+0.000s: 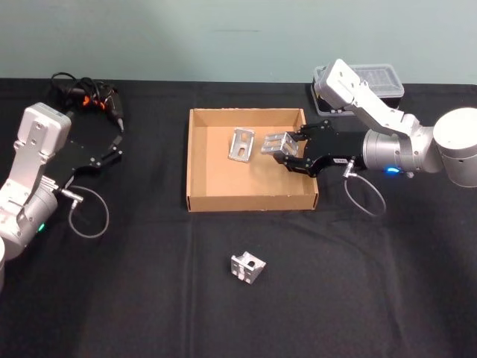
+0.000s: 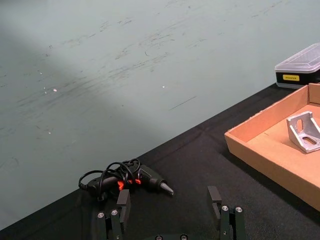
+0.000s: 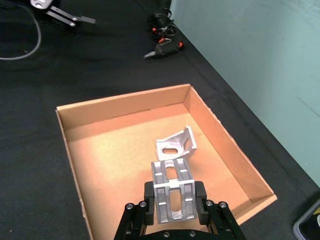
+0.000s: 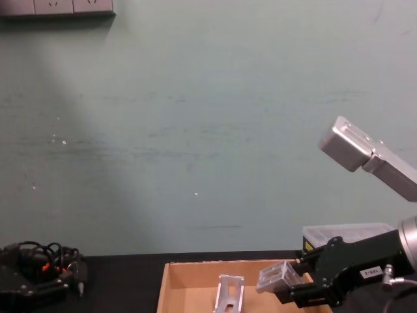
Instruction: Use one hand to pick up the angle iron from the table and place it into the box.
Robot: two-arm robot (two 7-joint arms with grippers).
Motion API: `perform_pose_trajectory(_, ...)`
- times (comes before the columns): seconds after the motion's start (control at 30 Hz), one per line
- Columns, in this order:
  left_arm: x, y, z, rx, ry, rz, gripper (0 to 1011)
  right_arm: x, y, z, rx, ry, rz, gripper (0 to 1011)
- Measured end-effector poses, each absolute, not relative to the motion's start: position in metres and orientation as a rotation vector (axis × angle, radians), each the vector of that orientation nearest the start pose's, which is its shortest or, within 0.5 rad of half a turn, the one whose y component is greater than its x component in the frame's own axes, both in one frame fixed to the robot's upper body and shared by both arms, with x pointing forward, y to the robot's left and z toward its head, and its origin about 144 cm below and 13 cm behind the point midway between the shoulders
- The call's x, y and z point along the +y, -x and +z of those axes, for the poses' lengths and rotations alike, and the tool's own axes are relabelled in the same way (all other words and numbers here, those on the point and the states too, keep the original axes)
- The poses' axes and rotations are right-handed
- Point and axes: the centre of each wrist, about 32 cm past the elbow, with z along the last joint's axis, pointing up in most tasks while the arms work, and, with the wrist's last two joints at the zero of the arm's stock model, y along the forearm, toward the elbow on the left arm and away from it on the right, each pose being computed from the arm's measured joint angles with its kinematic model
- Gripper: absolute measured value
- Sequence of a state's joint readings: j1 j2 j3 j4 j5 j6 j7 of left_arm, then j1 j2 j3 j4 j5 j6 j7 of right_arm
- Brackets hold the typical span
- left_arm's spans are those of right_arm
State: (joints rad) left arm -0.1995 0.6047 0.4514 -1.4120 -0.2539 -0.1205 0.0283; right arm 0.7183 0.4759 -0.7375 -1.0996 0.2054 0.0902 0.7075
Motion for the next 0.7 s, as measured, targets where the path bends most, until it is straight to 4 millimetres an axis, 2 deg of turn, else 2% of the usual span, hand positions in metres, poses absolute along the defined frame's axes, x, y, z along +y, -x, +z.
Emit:
perform_pose_trajectory(0.37,0.3097,-0.4886,1.1398,-0.285,-0.304,1.248,1000,-0.2591,-0.6125,1.2134,-0.171,0.586,-0.537,483)
perform_pose_trajectory(0.47,0.3097,-0.4886,1.1398,-0.285,-0.304,1.248,1000,-0.2593,-0.6127,1.2130,-0.167,0.588,-0.538,551)
perform_pose_trajectory(0.7,0.3097,-0.4886,1.1398,-0.285,-0.304,1.248,1000,-0.2606,-0.6129,1.2114,-0.159,0.592,-0.534,785)
